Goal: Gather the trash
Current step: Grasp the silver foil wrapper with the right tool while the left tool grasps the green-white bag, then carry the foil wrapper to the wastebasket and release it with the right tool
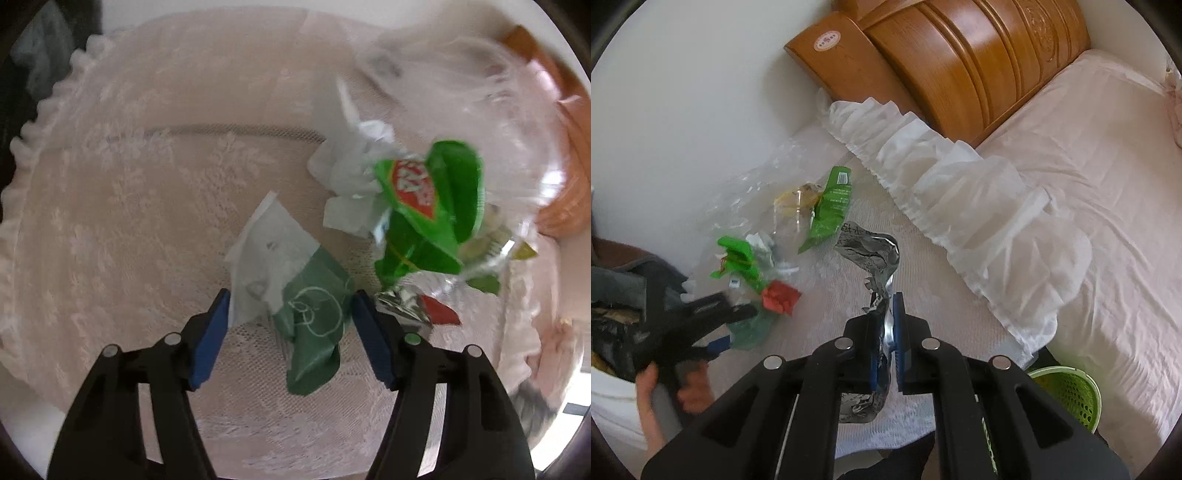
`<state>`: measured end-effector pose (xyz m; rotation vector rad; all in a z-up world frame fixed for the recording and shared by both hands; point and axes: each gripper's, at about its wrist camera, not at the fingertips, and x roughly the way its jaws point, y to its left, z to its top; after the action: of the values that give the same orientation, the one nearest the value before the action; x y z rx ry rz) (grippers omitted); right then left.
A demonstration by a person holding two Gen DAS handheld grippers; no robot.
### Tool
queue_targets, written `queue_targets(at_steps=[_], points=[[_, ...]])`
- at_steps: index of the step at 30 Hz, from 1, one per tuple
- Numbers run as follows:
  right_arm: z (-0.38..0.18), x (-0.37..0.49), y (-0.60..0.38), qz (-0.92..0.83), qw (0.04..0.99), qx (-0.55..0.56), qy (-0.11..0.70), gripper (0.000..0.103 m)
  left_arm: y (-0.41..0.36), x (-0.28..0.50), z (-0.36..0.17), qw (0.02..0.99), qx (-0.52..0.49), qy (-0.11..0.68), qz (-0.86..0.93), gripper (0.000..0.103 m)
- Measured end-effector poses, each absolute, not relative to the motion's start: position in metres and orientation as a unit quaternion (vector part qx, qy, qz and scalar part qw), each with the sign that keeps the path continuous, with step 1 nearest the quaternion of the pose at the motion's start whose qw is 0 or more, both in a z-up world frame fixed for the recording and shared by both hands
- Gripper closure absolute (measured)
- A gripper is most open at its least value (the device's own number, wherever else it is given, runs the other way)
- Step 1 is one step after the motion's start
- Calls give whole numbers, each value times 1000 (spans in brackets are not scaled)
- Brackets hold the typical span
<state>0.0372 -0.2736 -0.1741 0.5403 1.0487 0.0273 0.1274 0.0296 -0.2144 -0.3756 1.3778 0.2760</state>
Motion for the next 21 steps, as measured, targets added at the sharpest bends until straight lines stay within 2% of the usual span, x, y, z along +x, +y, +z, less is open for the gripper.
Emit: queue_targets(at_steps=[4, 7, 13, 16, 21], points=[[-169, 28, -276, 15, 836, 242, 492, 96, 26, 120, -213, 751, -175, 622, 137, 42], [-165, 20, -278, 17, 840, 237, 488, 96, 27, 108, -212, 759, -177, 613, 129, 48], [-158, 12, -275, 21, 849, 231, 474, 96, 38, 84, -203, 781, -167, 594, 96, 50], [-150, 2, -272, 23, 860, 223, 459, 96, 42, 68, -184, 803, -143, 575, 63, 50], [-132, -49, -276, 4, 878, 201, 435, 96, 26, 26, -140, 839, -34, 543, -2, 50]])
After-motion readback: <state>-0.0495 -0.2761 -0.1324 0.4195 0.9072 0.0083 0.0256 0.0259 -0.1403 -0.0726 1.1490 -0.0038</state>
